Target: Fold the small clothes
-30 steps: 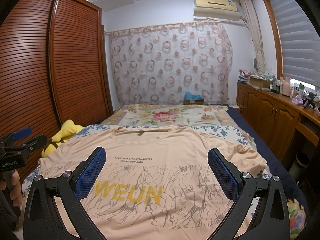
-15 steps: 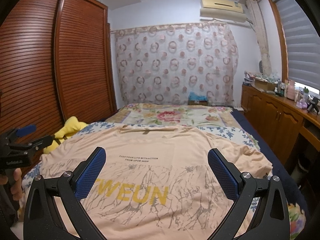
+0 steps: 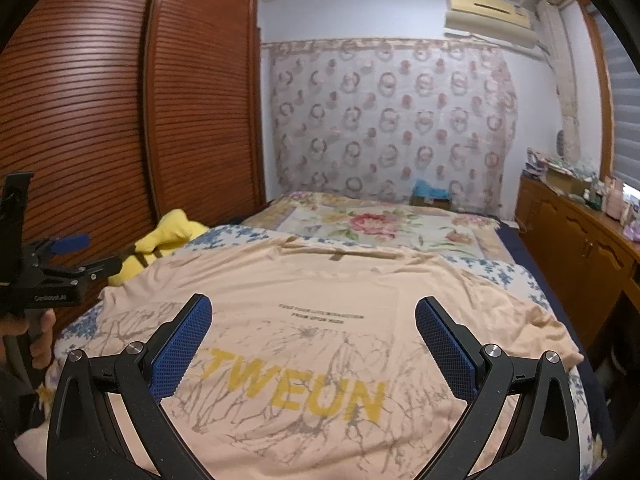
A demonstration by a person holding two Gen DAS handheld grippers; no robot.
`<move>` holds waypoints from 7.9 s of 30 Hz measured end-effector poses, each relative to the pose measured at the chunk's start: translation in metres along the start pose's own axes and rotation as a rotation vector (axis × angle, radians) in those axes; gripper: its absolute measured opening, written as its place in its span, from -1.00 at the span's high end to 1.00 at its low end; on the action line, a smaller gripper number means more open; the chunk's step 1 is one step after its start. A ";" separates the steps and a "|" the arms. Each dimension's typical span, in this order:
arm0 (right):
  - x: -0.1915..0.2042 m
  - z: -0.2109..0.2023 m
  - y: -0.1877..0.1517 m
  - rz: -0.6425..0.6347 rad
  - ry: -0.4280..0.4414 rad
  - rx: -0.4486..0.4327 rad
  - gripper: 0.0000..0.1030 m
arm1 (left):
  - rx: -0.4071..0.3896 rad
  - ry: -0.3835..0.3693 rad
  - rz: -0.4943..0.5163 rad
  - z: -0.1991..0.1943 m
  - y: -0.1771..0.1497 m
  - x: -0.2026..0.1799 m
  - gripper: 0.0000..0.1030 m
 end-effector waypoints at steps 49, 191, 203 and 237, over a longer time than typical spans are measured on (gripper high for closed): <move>0.069 0.094 -0.039 -0.104 0.307 0.343 -1.00 | 0.168 -0.177 -0.112 0.020 -0.012 0.073 0.91; 0.142 0.112 -0.027 -0.240 0.438 0.405 0.47 | 0.143 -0.148 -0.088 0.000 -0.052 0.050 -0.10; 0.145 0.203 -0.005 -0.244 0.255 0.436 0.47 | 0.196 -0.149 -0.094 0.016 -0.064 0.041 -0.10; -0.031 0.129 -0.032 -0.105 0.107 0.416 0.47 | 0.372 -0.158 0.054 0.053 -0.065 -0.021 -0.10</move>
Point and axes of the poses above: each gripper's, at about its wrist camera, not at the fingertips, and z roughly the way its jaws point, x to its left, y to its top, the point moved 4 cm from there along z, roughly the way its jaws point, and after that the axes turned 9 degrees about -y, right-handed, at the moved point
